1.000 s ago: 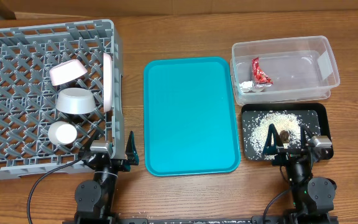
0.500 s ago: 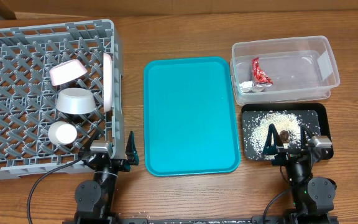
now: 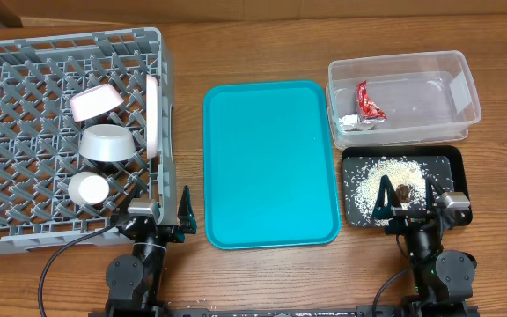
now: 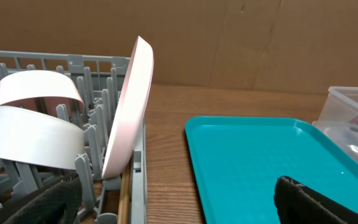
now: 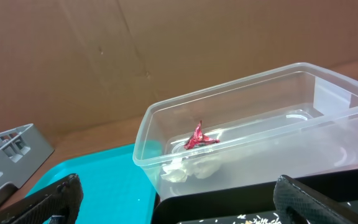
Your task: Sort waste into correct bins and load items into the dishwasher
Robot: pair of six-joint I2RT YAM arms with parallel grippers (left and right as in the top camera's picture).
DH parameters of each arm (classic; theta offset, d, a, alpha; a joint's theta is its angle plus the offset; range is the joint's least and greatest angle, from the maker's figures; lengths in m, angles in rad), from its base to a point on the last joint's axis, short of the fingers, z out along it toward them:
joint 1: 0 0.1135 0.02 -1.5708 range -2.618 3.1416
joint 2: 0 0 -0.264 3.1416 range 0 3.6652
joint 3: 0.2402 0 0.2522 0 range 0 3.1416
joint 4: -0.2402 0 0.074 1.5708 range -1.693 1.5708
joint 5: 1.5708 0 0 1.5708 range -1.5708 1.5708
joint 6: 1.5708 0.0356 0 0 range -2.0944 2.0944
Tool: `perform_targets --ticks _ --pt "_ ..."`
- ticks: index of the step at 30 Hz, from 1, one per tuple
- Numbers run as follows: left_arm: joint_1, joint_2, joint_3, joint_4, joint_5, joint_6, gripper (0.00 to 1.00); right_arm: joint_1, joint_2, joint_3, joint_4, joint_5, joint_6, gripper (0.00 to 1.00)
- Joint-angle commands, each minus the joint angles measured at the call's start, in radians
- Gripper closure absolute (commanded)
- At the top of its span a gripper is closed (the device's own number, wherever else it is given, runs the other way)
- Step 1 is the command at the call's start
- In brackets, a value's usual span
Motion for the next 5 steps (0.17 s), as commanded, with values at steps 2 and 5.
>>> perform_targets --ticks 2,5 --pt "-0.005 -0.01 -0.003 -0.001 0.008 0.019 0.0 -0.006 -0.01 -0.011 0.008 -0.001 -0.002 0.0" --pt "-0.005 -0.01 -0.003 -0.001 0.008 0.019 0.0 -0.006 -0.01 -0.011 0.008 -0.001 -0.002 0.0"
